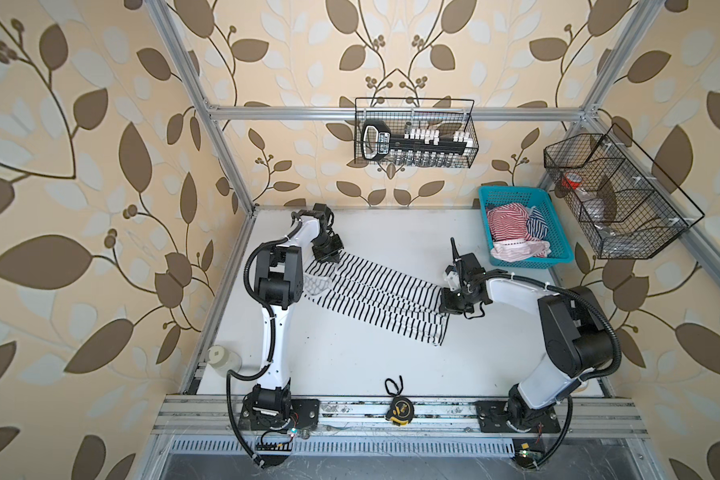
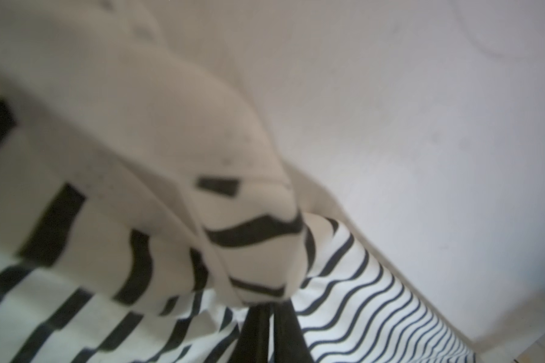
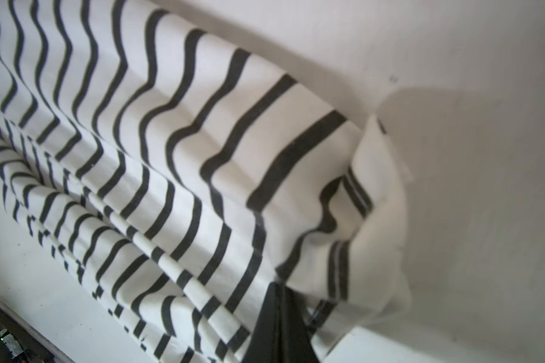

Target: Fold and stack the tank tops

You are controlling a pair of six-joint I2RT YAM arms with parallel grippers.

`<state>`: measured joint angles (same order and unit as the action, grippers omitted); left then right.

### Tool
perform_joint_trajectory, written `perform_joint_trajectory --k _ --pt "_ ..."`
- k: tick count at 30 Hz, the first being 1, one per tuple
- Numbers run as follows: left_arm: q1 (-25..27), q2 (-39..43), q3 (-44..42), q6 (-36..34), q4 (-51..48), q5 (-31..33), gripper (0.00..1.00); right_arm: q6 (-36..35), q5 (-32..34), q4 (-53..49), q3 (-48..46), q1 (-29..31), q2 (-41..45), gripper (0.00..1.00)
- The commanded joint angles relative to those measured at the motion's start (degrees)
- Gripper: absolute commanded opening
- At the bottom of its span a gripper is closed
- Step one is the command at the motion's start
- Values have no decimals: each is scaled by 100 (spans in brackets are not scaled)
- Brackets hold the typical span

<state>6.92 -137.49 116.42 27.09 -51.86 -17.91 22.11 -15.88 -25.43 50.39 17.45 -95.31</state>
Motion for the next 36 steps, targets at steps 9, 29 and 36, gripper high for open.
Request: perform_joint_trajectory --k 9,29,36 --pt "600 -1406 1523 671 493 -308 3 999 579 -489 -560 1407 190 13" --pt "1592 -2194 2392 1281 1766 -1271 1 2375 -152 499 -482 3180 -266 18" --pt "1716 -2184 2429 1356 1881 -1327 2 2411 -189 446 -270 3430 -313 23"
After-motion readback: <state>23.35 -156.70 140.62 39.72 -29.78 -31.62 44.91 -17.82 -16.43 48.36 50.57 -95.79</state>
